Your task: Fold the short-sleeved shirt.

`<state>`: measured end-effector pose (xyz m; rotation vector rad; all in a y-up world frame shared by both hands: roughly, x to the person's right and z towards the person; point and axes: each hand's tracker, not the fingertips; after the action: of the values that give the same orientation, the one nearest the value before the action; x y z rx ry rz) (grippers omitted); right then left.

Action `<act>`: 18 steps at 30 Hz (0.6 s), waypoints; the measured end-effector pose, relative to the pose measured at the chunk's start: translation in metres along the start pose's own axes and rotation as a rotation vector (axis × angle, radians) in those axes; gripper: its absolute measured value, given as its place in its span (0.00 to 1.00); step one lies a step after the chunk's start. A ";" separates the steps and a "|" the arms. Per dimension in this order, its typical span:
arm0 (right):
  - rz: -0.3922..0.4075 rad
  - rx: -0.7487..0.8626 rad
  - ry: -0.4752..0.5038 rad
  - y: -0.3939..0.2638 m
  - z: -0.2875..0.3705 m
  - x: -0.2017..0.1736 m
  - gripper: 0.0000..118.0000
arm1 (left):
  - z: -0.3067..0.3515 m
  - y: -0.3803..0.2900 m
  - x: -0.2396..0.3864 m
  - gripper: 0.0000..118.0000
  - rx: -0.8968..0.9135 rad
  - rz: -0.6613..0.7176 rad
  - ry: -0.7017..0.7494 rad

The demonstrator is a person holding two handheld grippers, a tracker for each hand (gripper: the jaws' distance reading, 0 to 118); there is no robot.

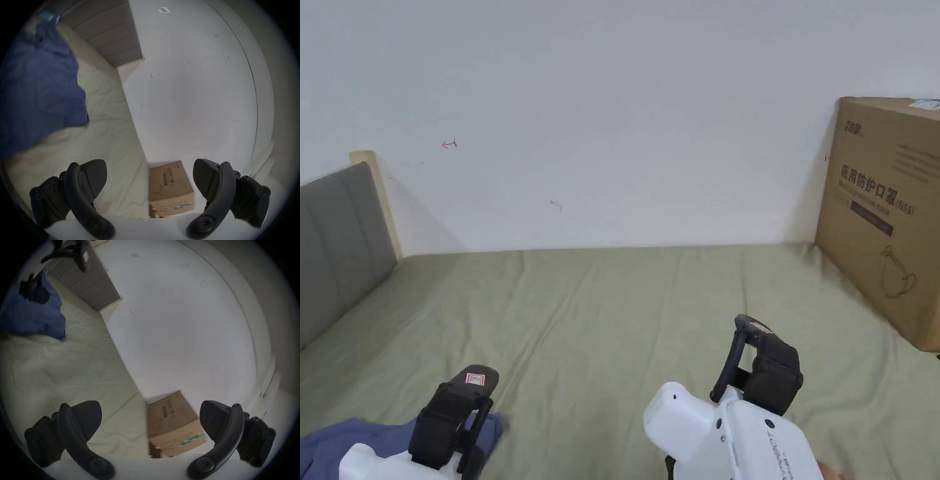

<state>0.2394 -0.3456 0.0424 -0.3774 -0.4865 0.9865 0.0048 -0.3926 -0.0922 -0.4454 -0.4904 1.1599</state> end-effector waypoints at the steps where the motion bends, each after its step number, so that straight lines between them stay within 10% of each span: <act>1: -0.131 -0.009 0.006 0.000 -0.003 0.009 1.00 | 0.000 0.000 0.011 0.93 0.007 -0.069 0.018; 6: -1.144 -0.068 0.256 -0.046 -0.019 0.088 1.00 | -0.005 -0.002 0.081 0.93 -0.021 -0.605 0.067; 8: -1.413 -0.090 0.312 -0.077 -0.023 0.101 1.00 | -0.006 -0.020 0.104 0.93 0.016 -0.896 0.091; 12: -1.281 -0.128 0.101 -0.102 -0.009 0.091 1.00 | -0.004 -0.064 0.125 0.92 0.009 -1.367 0.176; 18: -1.048 -0.119 -0.010 -0.082 0.000 0.087 1.00 | 0.001 -0.050 0.125 0.89 -0.054 -1.108 0.072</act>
<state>0.3365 -0.3117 0.1037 -0.1717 -0.6486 -0.0558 0.0811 -0.2924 -0.0460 -0.1914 -0.5866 0.0628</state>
